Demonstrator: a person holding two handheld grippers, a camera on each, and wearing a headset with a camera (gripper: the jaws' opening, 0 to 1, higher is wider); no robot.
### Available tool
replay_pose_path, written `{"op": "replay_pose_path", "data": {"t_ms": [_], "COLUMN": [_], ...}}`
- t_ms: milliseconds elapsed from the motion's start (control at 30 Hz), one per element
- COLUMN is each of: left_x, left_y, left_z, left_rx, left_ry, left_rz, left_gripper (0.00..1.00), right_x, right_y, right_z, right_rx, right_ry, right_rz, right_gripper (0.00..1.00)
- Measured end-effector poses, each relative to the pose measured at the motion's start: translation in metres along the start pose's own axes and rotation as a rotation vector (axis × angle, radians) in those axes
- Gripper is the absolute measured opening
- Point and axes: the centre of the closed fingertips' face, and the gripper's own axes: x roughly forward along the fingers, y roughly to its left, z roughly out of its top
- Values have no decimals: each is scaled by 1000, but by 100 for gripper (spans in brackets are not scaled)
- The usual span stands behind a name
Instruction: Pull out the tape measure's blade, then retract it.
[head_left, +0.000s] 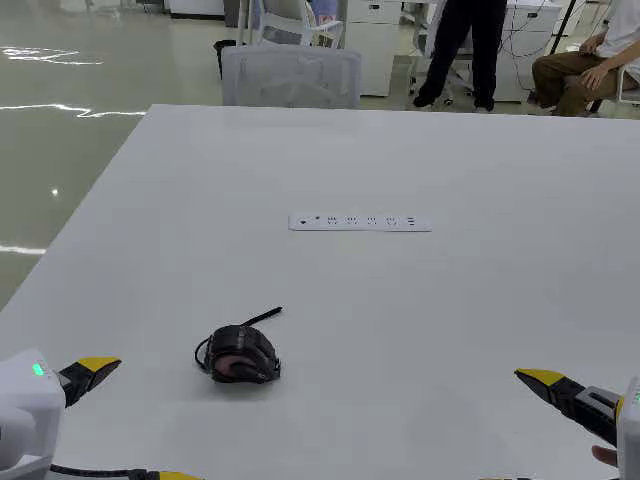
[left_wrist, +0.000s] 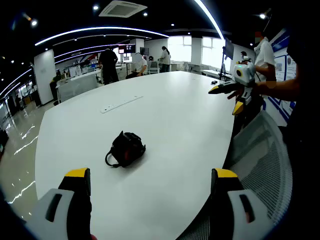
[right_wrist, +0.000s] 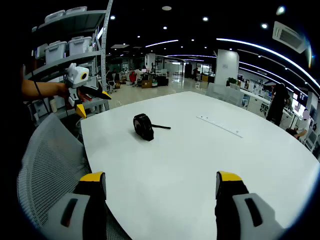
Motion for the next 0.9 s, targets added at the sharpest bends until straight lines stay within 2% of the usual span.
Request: {"op": "replay_pose_path", "data": {"t_ms": [267,633,900], "left_x": [-1,-1,4], "left_y": [-3,4,12], "left_z": [4,4,5], "left_rx": [10,42,93], "left_ry": [2,14,36], "left_rz": [0,-8,-29], "left_gripper": [98,94,91], "right_x": [0,3,10], "right_y": [-3,-1,-5], "right_z": [1,3,3], "right_rx": [-7,-27,-57], "right_ry": [1,1,16], "right_rz": [6,34,68], "right_gripper": [92,88,83]}}
